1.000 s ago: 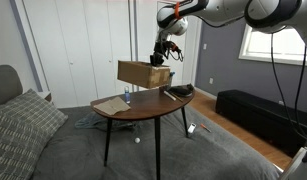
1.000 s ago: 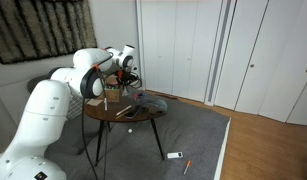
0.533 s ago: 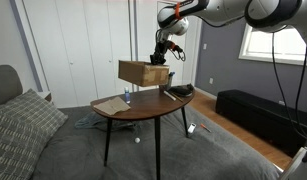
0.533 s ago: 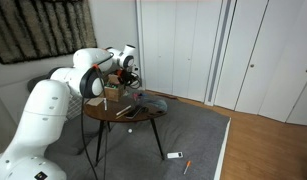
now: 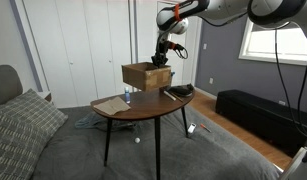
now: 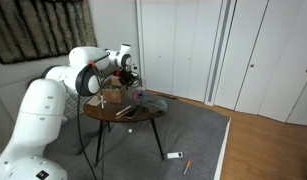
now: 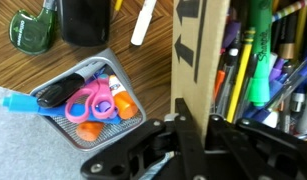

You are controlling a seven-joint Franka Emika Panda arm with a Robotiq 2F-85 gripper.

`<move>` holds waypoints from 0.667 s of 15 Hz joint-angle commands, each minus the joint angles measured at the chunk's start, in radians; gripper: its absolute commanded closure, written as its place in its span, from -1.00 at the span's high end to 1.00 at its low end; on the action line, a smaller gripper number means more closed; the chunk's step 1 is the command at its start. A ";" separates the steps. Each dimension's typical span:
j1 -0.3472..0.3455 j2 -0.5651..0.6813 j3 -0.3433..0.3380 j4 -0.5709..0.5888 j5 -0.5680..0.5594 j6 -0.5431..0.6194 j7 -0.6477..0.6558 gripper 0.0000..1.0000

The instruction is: Pick up the cardboard box, turn it clockwise by ninety degrees and place it a little forward on the table

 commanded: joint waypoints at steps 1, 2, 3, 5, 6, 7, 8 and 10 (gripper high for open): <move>0.021 -0.073 -0.012 -0.073 -0.019 0.017 0.048 -0.95; 0.025 -0.077 -0.013 -0.086 -0.021 0.027 0.060 -0.95; 0.029 -0.078 -0.015 -0.092 -0.025 0.027 0.072 -0.95; 0.035 -0.083 -0.017 -0.113 -0.031 0.037 0.096 -0.95; 0.037 -0.084 -0.018 -0.122 -0.033 0.041 0.107 -0.95; 0.040 -0.087 -0.020 -0.132 -0.038 0.044 0.119 -0.95; 0.042 -0.090 -0.022 -0.144 -0.041 0.050 0.129 -0.95; 0.043 -0.093 -0.023 -0.164 -0.044 0.059 0.143 -0.95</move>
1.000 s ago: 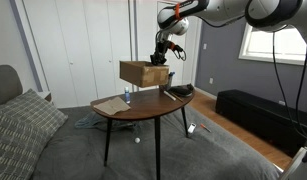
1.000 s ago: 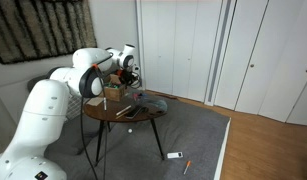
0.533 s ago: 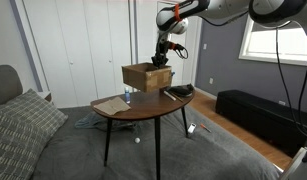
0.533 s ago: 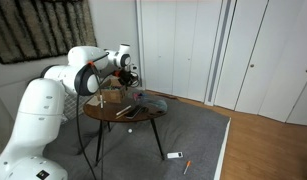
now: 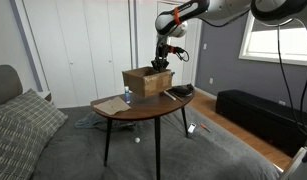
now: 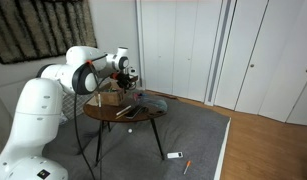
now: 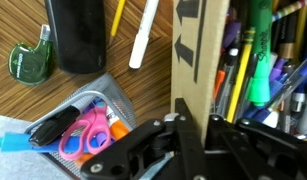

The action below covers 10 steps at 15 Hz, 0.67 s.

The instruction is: Pick up the cardboard box, turn it clockwise by ninety degrees and place it a little forward on the table

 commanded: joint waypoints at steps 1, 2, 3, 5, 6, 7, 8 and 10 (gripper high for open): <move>0.013 -0.058 -0.013 -0.072 -0.007 0.036 0.047 -0.95; 0.011 -0.059 -0.012 -0.082 -0.004 0.042 0.048 -0.95; 0.011 -0.059 -0.012 -0.093 -0.005 0.046 0.049 -0.95; 0.010 -0.061 -0.011 -0.114 -0.002 0.057 0.047 -0.95; 0.010 -0.061 -0.011 -0.123 -0.001 0.061 0.047 -0.95; 0.010 -0.062 -0.011 -0.133 -0.001 0.066 0.047 -0.95; 0.010 -0.064 -0.010 -0.144 0.000 0.073 0.046 -0.95; 0.011 -0.066 -0.010 -0.164 0.002 0.082 0.049 -0.95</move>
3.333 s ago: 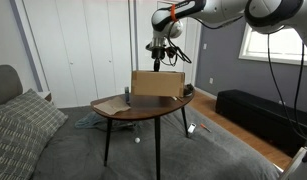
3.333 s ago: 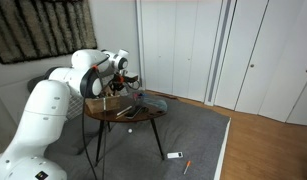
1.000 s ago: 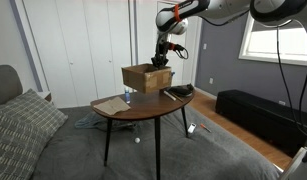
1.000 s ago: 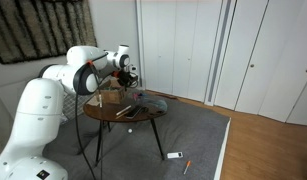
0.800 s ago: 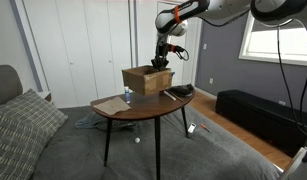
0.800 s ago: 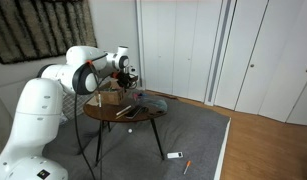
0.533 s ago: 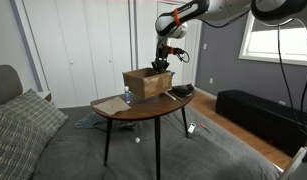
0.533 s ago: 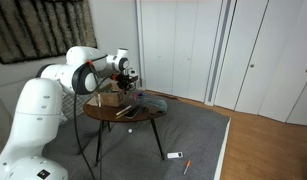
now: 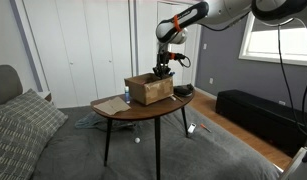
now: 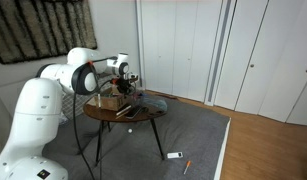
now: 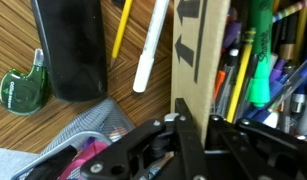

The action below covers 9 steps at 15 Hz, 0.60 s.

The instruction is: Pick up the cardboard box, turn it clockwise by ninety degrees and place it a little forward on the table

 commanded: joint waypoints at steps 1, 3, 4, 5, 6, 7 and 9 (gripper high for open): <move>0.009 -0.062 -0.004 -0.075 0.006 0.033 0.028 -0.95; 0.009 -0.065 -0.004 -0.094 0.010 0.039 0.033 -0.95; 0.010 -0.065 -0.004 -0.104 0.011 0.041 0.037 -0.95; 0.010 -0.066 -0.003 -0.113 0.012 0.045 0.040 -0.95; 0.010 -0.069 -0.003 -0.123 0.012 0.050 0.044 -0.95; 0.011 -0.071 -0.003 -0.130 0.012 0.052 0.048 -0.95; 0.010 -0.076 -0.003 -0.144 0.015 0.058 0.054 -0.95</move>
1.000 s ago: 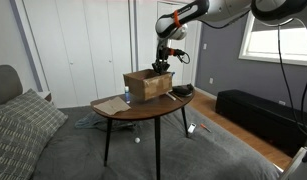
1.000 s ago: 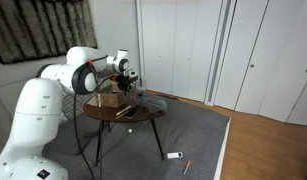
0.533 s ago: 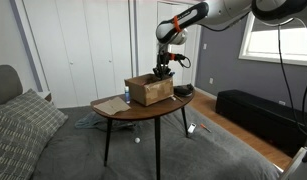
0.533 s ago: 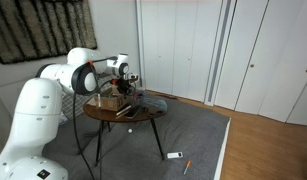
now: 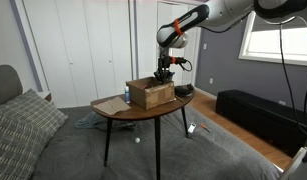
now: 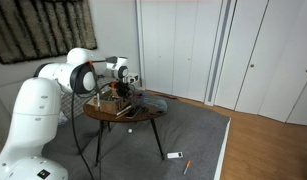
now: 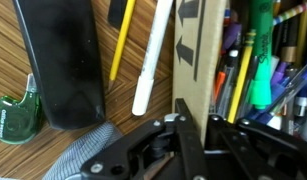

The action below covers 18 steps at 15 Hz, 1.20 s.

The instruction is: Pick up the cardboard box, turn it clockwise by ninety degrees and place it a little forward on the table

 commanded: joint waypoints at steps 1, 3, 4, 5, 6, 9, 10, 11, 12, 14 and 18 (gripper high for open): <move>0.007 -0.058 -0.003 -0.063 0.014 0.020 0.028 -0.95; 0.006 -0.060 -0.003 -0.072 0.014 0.022 0.029 -0.95; 0.006 -0.061 -0.003 -0.075 0.013 0.023 0.028 -0.95; 0.006 -0.063 -0.003 -0.079 0.012 0.022 0.026 -0.95; 0.006 -0.063 -0.002 -0.078 0.009 0.019 0.021 -0.95; 0.013 -0.069 -0.005 -0.082 -0.005 0.026 0.022 -0.95; 0.014 -0.073 -0.005 -0.083 -0.007 0.026 0.023 -0.91; 0.016 -0.078 -0.006 -0.087 -0.010 0.028 0.022 -0.32; 0.016 -0.083 -0.005 -0.092 -0.011 0.029 0.021 -0.34; 0.019 -0.099 -0.006 -0.101 -0.016 0.031 0.024 -0.17; 0.022 -0.149 -0.006 -0.116 -0.021 0.036 0.025 0.21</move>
